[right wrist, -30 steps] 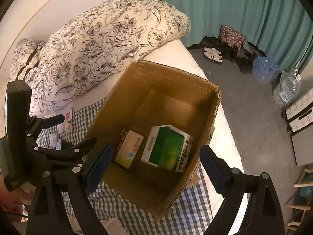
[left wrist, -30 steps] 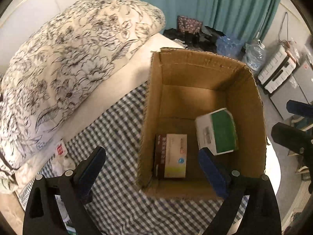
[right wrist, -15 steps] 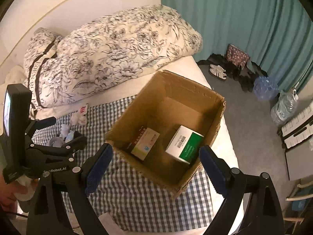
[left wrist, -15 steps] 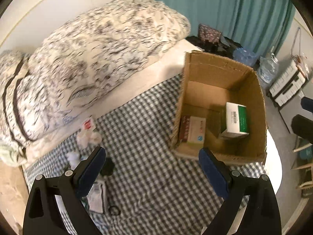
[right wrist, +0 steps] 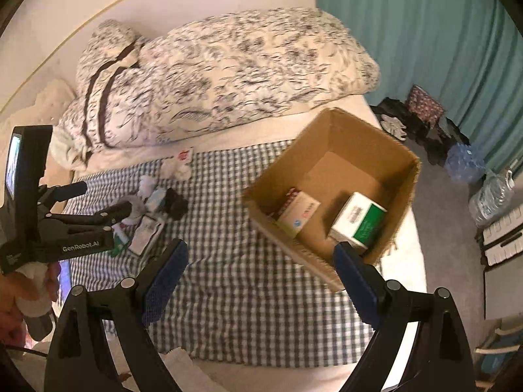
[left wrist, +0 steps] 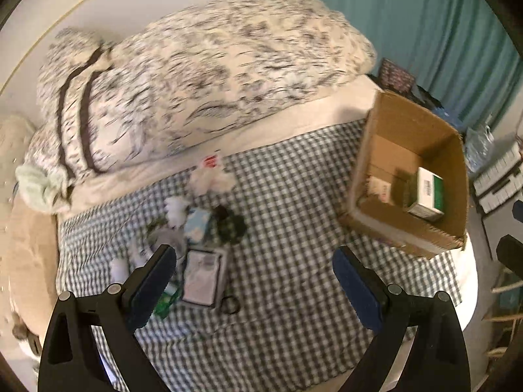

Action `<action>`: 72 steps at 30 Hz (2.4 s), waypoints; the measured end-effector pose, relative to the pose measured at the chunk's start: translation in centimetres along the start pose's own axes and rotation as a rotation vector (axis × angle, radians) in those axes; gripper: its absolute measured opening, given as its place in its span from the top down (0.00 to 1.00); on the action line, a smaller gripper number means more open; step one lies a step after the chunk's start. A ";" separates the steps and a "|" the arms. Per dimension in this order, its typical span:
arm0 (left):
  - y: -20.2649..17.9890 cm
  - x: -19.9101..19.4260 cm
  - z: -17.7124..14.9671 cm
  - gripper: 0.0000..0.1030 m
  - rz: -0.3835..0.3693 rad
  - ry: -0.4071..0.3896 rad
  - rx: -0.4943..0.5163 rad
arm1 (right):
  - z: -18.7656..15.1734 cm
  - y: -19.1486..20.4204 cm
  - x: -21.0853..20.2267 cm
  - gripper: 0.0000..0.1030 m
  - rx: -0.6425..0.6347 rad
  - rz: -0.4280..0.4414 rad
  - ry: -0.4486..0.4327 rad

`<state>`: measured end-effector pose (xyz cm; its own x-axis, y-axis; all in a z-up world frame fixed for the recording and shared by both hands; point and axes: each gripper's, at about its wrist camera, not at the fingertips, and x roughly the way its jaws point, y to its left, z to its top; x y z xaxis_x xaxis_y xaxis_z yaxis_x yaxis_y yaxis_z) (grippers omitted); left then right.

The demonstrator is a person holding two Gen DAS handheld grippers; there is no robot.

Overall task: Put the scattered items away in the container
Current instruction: 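Withdraw both tools from the cardboard box back over the bed, then grasp the white tube with the left tool while the right tool grasps the black ring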

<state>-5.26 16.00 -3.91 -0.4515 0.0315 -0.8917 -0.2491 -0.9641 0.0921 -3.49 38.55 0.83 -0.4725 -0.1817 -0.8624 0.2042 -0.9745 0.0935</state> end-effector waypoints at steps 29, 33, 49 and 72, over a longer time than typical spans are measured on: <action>20.7 2.2 -11.2 0.04 0.116 0.128 -0.363 | 1.0 18.7 6.1 0.12 -0.271 0.135 0.087; 21.9 4.0 -11.9 0.04 0.101 0.155 -0.387 | 0.8 20.1 7.9 0.12 -0.285 0.124 0.119; 21.8 12.6 -10.9 0.04 0.055 0.192 -0.464 | -0.8 21.9 16.9 0.12 -0.313 0.183 0.275; 20.6 23.3 -11.9 0.13 0.082 0.259 -0.534 | -6.0 21.4 29.8 0.12 -0.317 0.221 0.521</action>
<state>-10.67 -6.25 -28.04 -0.2111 -0.0493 -0.9762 0.2730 -0.9620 -0.0104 -8.05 13.11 -25.81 0.0717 -0.2078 -0.9755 0.5295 -0.8209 0.2138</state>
